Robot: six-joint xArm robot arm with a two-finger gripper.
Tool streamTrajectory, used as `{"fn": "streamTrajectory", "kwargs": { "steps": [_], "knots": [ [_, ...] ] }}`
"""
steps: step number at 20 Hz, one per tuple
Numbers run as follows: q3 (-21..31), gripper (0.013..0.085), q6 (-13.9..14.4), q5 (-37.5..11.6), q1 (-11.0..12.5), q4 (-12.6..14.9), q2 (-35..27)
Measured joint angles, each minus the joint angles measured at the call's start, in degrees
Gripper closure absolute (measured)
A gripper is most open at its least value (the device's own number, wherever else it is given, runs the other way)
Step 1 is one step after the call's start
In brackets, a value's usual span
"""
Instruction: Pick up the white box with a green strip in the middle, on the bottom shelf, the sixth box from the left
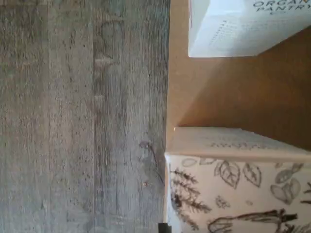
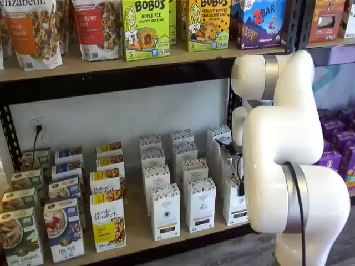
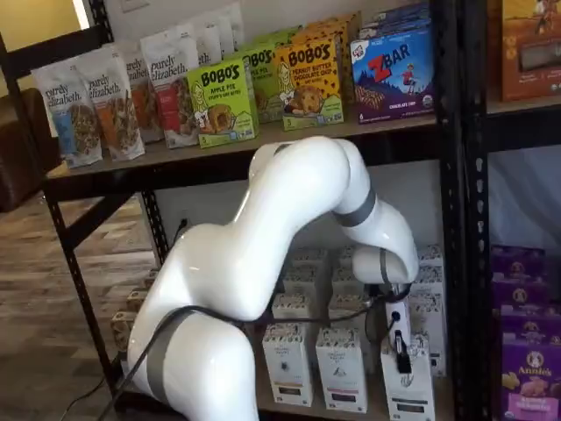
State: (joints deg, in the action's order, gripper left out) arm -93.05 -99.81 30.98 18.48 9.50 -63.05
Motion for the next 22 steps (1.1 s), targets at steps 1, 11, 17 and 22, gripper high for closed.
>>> {"fn": "streamTrajectory", "kwargs": {
  "steps": [1,11,17,22],
  "knots": [
    [0.4,0.049,0.4,-0.6,0.0,0.4,0.2],
    [12.3,0.049,2.7,-6.4,-0.5,2.1,7.9],
    [22.0,0.049,-0.5,-6.7,-1.2,-2.2,15.8],
    [31.7,0.049,3.2,-8.3,-1.4,1.4,23.7]
  ]
}}
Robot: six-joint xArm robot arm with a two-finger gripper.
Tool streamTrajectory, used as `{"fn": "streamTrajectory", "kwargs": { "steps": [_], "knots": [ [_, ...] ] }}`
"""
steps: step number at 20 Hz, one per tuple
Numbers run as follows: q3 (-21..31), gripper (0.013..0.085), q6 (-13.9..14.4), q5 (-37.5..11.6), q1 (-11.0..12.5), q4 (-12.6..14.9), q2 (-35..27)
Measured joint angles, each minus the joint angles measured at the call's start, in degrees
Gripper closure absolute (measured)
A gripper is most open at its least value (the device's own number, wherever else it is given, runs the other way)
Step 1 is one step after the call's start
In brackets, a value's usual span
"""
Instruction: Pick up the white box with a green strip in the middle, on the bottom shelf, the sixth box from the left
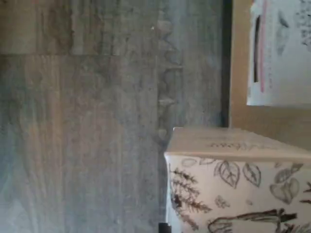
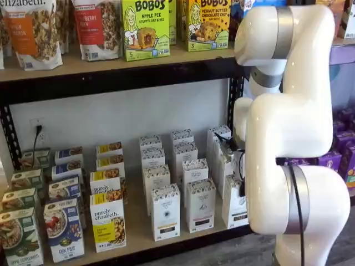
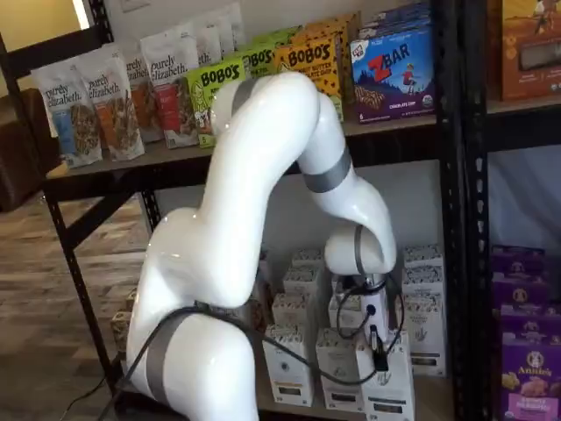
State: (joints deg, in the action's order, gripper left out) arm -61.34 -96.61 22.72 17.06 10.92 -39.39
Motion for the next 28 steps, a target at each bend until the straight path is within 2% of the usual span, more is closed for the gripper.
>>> {"fn": "streamTrajectory", "kwargs": {
  "steps": [3,6,8,9,11,15,20,28],
  "knots": [
    [6.3,0.049,1.4,-0.3,-0.3,1.2,5.3],
    [14.6,0.049,1.3,-1.3,-0.6,0.6,12.9],
    [18.6,0.049,-0.8,-1.4,-1.0,-2.1,17.1],
    [20.9,0.049,-2.6,-1.1,-1.4,-4.3,19.7],
    [24.7,0.049,-4.2,-0.7,-2.0,-6.6,24.6],
    [30.3,0.049,-2.9,1.1,-3.2,-6.4,32.7],
    [36.5,0.049,2.1,2.9,-5.0,-2.8,42.7],
    [40.5,0.049,2.0,12.9,-8.6,-6.6,57.3]
  ]
}}
